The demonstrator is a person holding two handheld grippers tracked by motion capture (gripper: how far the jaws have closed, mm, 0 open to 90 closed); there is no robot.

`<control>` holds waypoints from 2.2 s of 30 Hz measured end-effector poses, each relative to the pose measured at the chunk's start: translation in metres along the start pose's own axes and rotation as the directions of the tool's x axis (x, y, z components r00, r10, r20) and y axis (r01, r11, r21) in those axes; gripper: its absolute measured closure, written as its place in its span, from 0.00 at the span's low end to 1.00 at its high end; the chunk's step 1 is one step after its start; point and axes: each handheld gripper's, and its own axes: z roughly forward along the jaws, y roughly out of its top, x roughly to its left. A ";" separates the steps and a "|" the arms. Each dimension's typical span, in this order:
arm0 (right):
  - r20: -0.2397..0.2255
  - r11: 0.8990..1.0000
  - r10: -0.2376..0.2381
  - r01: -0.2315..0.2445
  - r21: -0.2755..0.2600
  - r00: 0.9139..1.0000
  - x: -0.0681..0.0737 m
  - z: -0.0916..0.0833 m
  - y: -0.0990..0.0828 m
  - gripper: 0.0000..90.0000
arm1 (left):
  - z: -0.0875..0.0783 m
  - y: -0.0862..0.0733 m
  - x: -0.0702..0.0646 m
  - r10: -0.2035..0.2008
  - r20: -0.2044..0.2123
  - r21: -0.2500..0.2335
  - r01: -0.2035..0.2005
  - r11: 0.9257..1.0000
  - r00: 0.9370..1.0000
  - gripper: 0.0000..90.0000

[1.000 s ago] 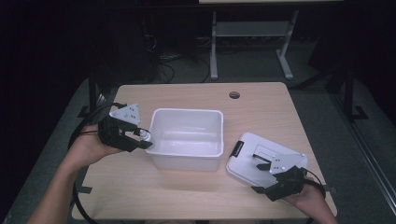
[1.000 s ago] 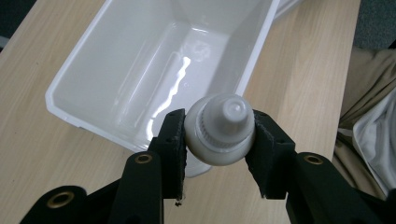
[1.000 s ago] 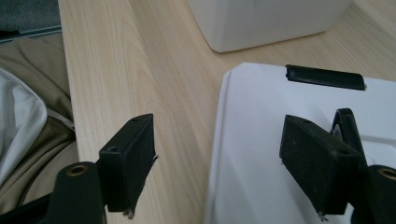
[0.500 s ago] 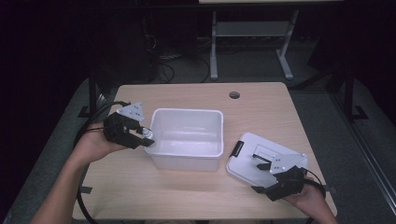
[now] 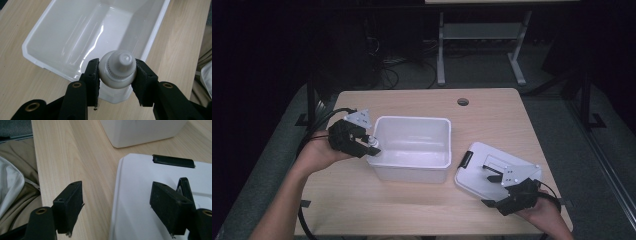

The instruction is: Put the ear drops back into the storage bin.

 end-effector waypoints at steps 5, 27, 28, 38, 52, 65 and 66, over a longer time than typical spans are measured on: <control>0.001 1.000 -0.003 0.003 0.000 1.000 -0.001 0.000 -0.001 0.29 | 0.005 0.003 0.001 -0.004 0.003 0.008 0.004 1.000 1.000 0.67; 0.004 1.000 0.003 -0.003 -0.020 1.000 -0.001 -0.006 -0.002 0.29 | 0.024 0.002 0.004 -0.020 0.020 0.025 0.019 1.000 1.000 0.67; 0.004 1.000 0.004 -0.004 -0.020 1.000 -0.001 -0.006 -0.003 0.29 | 0.026 0.002 0.004 -0.024 0.018 0.021 0.024 1.000 1.000 0.67; 0.008 1.000 0.014 -0.014 -0.025 1.000 -0.001 -0.008 -0.004 0.29 | 0.035 0.003 0.003 -0.027 0.029 0.026 0.026 0.999 0.999 0.67; 0.008 1.000 0.013 -0.012 -0.027 1.000 -0.001 -0.009 -0.004 0.29 | 0.045 0.002 0.004 -0.038 0.030 0.033 0.037 0.999 0.999 0.67; 0.008 0.999 0.018 -0.018 -0.028 1.000 0.000 -0.010 -0.006 0.29 | 0.050 0.001 0.004 -0.045 0.023 0.033 0.044 0.998 0.999 0.67; 0.009 0.999 0.012 -0.012 -0.031 1.000 -0.001 -0.010 -0.006 0.29 | 0.051 -0.001 0.004 -0.046 0.023 0.025 0.045 0.999 0.999 0.67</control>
